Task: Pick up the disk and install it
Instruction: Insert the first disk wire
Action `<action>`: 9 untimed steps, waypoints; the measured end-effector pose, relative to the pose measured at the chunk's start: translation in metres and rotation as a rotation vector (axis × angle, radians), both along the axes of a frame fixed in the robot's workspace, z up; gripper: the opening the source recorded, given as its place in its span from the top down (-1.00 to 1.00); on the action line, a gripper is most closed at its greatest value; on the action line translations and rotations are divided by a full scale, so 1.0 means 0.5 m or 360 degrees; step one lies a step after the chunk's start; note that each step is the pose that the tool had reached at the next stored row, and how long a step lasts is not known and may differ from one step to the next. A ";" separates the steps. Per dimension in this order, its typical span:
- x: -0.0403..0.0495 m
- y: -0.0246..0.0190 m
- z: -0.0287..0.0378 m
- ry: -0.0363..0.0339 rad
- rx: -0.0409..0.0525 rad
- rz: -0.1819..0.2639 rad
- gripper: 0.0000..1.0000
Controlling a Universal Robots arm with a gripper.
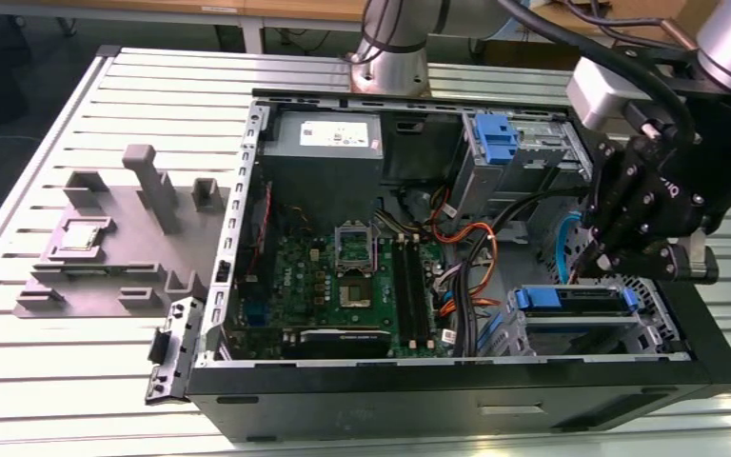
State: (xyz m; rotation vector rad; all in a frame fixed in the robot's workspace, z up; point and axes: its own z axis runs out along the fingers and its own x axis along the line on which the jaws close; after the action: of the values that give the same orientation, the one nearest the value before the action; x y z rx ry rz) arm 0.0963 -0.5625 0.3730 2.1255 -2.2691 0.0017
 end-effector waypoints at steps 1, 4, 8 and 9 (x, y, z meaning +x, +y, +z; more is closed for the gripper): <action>0.005 0.0000 0.000 0.0000 0.0000 0.0000 0.80; 0.017 0.0001 0.000 0.0000 0.0000 0.0000 0.80; 0.018 0.0000 0.000 0.0000 0.0000 0.0000 0.80; 0.018 0.0000 0.000 0.0000 0.0000 0.0000 0.80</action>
State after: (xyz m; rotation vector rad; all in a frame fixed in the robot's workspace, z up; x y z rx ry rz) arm 0.1052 -0.5624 0.3728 2.1256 -2.2691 0.0018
